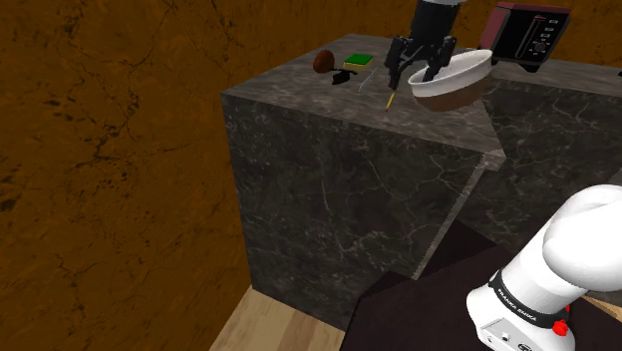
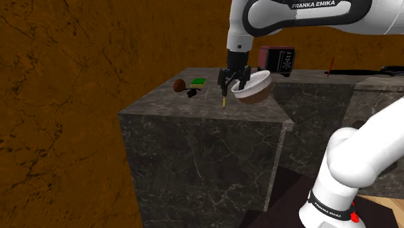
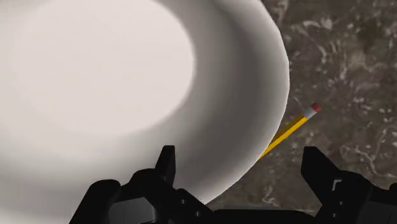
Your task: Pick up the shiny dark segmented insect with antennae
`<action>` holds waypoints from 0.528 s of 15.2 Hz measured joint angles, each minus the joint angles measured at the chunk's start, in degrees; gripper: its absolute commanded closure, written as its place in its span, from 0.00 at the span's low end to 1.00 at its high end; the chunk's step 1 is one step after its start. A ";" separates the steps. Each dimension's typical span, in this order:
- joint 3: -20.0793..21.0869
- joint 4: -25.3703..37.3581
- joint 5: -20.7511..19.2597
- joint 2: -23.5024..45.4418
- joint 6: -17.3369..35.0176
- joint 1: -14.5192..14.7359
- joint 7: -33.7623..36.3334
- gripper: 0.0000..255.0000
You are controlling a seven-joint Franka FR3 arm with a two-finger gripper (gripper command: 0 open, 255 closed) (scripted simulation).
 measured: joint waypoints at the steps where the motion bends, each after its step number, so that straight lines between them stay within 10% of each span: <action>1: 0.56 2.35 0.31 2.55 0.11 -0.40 2.03 0.00; 8: 3.32 18.47 1.17 19.57 0.47 -2.51 15.90 0.00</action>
